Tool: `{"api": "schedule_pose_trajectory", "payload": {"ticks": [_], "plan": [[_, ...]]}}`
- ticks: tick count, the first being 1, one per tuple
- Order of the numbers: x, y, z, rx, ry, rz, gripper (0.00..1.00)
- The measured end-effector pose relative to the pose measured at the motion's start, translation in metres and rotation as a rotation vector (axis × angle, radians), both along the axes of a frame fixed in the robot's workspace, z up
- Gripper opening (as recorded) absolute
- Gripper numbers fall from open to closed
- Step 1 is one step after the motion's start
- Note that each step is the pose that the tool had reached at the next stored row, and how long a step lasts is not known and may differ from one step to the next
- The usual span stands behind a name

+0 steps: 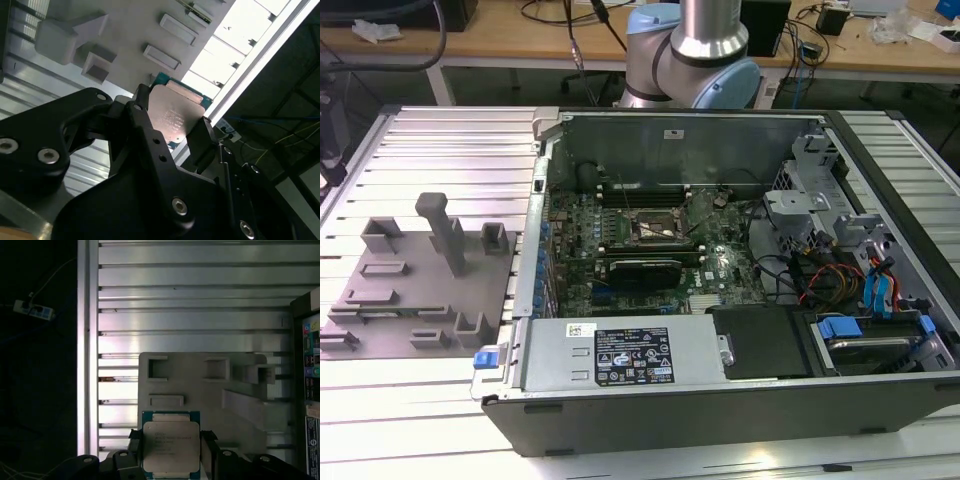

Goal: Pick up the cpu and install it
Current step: 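Pick up the cpu and move it towards the insertion slot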

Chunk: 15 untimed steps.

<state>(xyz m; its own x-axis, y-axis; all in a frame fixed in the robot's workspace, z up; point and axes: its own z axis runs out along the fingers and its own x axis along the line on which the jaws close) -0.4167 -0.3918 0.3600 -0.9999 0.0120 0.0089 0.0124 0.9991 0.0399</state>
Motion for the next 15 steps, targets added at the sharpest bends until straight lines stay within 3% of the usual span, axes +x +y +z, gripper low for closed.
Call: {"api": "schedule_pose_trajectory", "payload": {"ticks": [7, 15], "plan": [[0.0, 0.0008, 0.0137, 0.0, 0.0, 0.0, 0.55], [0.0, 0.0036, 0.0387, 0.0, 0.0, 0.0, 0.55]]}}
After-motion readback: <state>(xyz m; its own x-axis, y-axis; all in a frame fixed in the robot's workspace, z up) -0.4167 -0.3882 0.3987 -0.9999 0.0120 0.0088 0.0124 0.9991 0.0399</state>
